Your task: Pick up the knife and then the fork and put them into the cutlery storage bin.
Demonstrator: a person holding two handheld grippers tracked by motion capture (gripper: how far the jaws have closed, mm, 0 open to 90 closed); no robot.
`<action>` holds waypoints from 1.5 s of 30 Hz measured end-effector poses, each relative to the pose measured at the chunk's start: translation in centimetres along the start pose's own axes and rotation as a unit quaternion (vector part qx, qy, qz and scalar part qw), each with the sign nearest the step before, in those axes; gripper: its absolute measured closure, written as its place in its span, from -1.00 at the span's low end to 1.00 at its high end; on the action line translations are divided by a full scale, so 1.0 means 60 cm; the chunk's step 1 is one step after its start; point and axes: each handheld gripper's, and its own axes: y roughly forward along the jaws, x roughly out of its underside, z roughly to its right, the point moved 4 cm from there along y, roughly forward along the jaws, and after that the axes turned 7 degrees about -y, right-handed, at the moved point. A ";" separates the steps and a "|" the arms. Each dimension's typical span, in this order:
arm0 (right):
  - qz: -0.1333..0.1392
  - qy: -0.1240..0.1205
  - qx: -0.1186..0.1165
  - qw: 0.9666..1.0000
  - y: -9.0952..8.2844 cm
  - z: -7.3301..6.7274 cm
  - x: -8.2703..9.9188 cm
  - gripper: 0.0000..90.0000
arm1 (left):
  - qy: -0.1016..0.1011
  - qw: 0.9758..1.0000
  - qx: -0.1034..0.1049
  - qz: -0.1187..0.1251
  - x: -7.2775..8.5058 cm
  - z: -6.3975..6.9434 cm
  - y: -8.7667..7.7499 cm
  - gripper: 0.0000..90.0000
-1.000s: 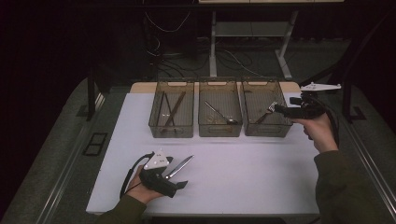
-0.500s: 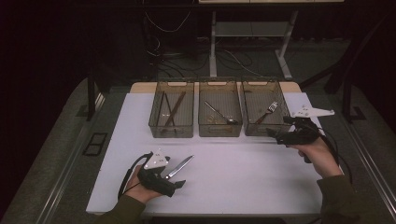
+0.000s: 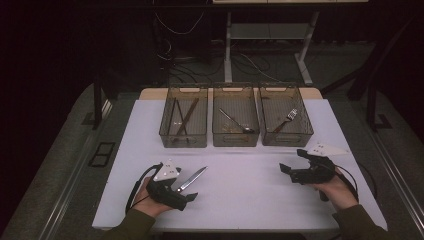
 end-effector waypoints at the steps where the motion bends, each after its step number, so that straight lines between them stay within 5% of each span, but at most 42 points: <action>1: 0.000 -0.002 -0.001 1.000 0.000 -0.003 0.006 -0.72 | -0.001 1.000 0.000 0.001 0.000 0.000 0.000 -1.00; 11: -0.017 -0.010 -0.007 1.000 -0.005 -0.035 0.042 -0.72 | -0.010 1.000 -0.017 -0.012 0.004 -0.010 -0.008 -0.63; 19: -0.020 -0.017 -0.009 1.000 -0.002 -0.037 0.042 -0.72 | -0.019 0.999 -0.017 -0.036 0.016 -0.019 -0.023 -0.08; 26: -0.019 -0.023 -0.010 1.000 -0.001 -0.036 0.041 -0.72 | -0.040 0.997 -0.023 -0.056 0.030 -0.023 -0.031 0.15; 38: -0.019 -0.026 -0.012 0.999 0.000 -0.036 0.041 -0.72 | -0.017 0.996 -0.035 -0.082 0.038 -0.019 -0.024 0.53; 45: -0.019 -0.029 -0.013 0.999 0.000 -0.037 0.040 -0.72 | -0.022 0.995 -0.042 -0.086 0.037 -0.019 -0.023 0.67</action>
